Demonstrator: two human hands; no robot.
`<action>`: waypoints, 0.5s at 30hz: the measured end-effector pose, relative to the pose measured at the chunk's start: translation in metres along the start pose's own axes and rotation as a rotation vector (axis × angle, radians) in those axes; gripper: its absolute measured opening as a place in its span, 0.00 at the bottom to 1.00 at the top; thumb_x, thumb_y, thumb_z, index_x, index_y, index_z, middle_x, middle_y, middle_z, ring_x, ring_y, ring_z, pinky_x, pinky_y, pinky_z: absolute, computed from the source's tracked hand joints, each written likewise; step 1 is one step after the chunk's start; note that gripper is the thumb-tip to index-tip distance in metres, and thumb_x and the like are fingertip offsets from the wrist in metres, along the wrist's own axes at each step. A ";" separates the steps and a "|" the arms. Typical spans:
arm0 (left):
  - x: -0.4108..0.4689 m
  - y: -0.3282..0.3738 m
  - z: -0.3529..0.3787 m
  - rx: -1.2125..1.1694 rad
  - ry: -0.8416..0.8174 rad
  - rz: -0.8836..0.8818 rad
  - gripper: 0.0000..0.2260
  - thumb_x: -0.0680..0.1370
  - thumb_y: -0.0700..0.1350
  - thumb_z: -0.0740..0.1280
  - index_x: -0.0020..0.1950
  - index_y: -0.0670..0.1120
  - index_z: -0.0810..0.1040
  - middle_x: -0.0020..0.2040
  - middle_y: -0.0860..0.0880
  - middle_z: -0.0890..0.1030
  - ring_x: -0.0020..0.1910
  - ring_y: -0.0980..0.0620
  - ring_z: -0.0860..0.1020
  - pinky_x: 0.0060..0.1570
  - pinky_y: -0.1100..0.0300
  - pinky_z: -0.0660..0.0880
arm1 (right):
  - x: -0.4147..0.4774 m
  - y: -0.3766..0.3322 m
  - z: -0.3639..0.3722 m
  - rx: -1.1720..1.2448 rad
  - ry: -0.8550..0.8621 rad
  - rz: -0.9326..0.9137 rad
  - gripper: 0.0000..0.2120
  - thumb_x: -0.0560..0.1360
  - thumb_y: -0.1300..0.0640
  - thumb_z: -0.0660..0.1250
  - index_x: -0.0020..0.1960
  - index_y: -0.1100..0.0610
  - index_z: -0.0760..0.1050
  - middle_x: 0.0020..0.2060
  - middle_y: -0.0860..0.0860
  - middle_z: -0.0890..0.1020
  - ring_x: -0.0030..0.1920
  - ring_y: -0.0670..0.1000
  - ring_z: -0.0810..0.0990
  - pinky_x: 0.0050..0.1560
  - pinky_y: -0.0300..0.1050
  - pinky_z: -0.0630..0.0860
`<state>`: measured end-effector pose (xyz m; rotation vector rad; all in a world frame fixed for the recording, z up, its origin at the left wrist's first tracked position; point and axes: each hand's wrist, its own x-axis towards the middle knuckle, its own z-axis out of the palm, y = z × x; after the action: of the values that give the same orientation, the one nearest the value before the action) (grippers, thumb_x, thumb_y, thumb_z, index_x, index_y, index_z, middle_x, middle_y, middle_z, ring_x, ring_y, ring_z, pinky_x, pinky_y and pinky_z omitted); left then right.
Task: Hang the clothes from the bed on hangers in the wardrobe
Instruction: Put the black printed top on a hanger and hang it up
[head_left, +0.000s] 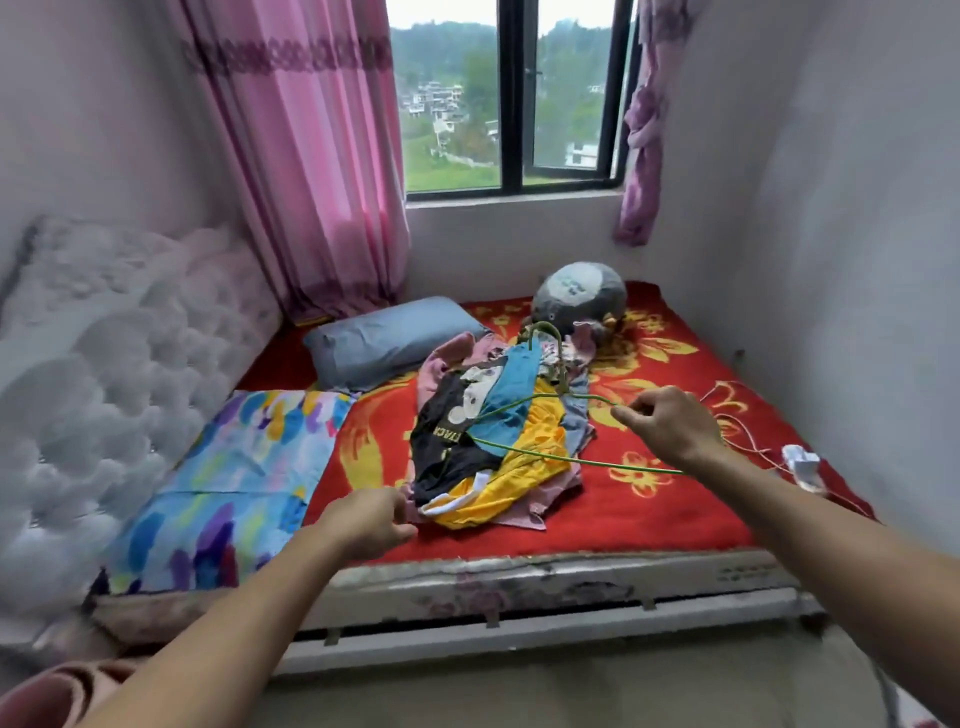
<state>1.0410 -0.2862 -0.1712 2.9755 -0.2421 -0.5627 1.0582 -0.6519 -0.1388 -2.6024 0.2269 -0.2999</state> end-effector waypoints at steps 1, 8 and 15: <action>0.024 0.000 -0.001 -0.009 -0.009 0.019 0.12 0.76 0.58 0.66 0.52 0.52 0.78 0.50 0.51 0.80 0.48 0.49 0.78 0.46 0.56 0.74 | 0.017 0.008 0.008 0.001 0.003 0.039 0.18 0.74 0.39 0.67 0.36 0.52 0.81 0.31 0.47 0.81 0.34 0.51 0.79 0.35 0.47 0.75; 0.178 -0.007 -0.023 -0.001 -0.140 0.103 0.12 0.75 0.57 0.66 0.48 0.49 0.78 0.45 0.48 0.82 0.45 0.48 0.80 0.40 0.56 0.74 | 0.114 0.039 0.057 0.048 -0.006 0.301 0.18 0.78 0.46 0.64 0.36 0.56 0.80 0.32 0.49 0.81 0.36 0.52 0.78 0.33 0.44 0.67; 0.291 0.003 -0.025 0.012 -0.189 0.137 0.09 0.75 0.54 0.64 0.45 0.50 0.76 0.43 0.50 0.80 0.42 0.50 0.79 0.37 0.57 0.72 | 0.189 0.085 0.095 0.085 0.008 0.487 0.19 0.78 0.54 0.65 0.29 0.57 0.75 0.26 0.48 0.75 0.31 0.52 0.74 0.31 0.42 0.64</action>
<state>1.3177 -0.3381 -0.2504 2.8885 -0.4622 -0.8271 1.2553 -0.7211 -0.2298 -2.3666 0.8131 -0.1408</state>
